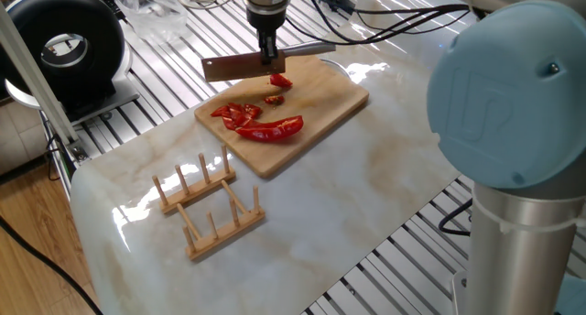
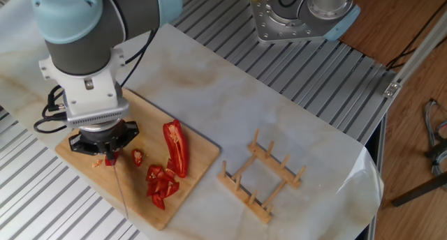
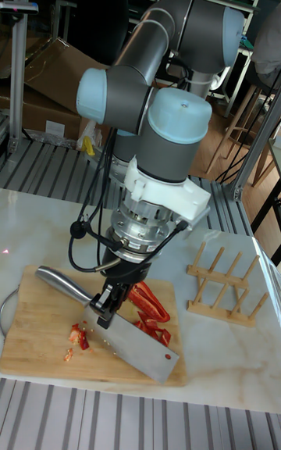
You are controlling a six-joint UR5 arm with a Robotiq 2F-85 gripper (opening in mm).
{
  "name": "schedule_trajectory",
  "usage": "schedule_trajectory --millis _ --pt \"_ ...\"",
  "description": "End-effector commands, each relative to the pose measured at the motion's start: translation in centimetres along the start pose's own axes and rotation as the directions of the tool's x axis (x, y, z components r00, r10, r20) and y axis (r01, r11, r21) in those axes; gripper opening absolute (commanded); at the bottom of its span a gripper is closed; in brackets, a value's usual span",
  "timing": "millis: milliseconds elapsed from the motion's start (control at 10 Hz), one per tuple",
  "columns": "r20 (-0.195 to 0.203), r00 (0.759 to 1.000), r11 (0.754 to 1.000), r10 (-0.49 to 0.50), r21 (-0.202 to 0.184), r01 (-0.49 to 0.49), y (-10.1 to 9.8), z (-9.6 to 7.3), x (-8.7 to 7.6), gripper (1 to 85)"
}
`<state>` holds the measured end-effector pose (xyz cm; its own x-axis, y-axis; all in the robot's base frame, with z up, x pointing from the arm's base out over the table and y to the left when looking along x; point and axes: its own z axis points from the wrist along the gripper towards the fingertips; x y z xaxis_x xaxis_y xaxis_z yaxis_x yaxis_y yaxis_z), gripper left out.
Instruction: Chop the chili peppers
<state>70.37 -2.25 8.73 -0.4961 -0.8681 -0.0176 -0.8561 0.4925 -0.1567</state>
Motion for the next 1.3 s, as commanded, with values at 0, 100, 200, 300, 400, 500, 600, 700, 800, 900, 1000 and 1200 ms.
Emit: schedule_trajectory --millis 0,100,200,300,400,500,600,700,800,900,1000,1200 --pt "0.029 0.999 1.0 0.028 0.012 -0.029 -0.7 0.8 -1.0 1.3" --pt "0.037 0.998 0.999 0.044 0.007 -0.044 -0.6 0.4 -1.2 1.3" --pt "0.05 0.997 0.999 0.054 -0.006 -0.054 -0.1 0.0 -1.5 1.3" --pt "0.066 0.996 0.998 0.06 -0.026 -0.058 0.4 -0.2 -1.9 1.3" --pt "0.078 0.995 0.997 0.065 -0.039 -0.062 0.7 -0.3 -2.1 1.3" --pt "0.09 0.994 0.997 0.066 -0.051 -0.062 1.0 -0.4 -2.4 1.3" --pt "0.092 0.994 0.997 0.065 -0.056 -0.06 1.2 -0.4 -2.5 1.3" --pt "0.088 0.994 0.996 0.065 -0.059 -0.06 1.2 -0.4 -2.4 1.3" --pt "0.082 0.994 0.996 0.071 -0.055 -0.067 1.2 -0.5 -2.2 1.3" --pt "0.064 0.995 0.997 0.08 -0.02 -0.079 0.3 -0.9 -1.7 1.3" --pt "0.061 0.993 0.994 0.106 0.01 -0.106 -0.4 -1.5 -1.7 1.3" --pt "0.058 0.988 0.987 0.141 0.069 -0.145 -1.8 -2.0 -1.6 1.3"
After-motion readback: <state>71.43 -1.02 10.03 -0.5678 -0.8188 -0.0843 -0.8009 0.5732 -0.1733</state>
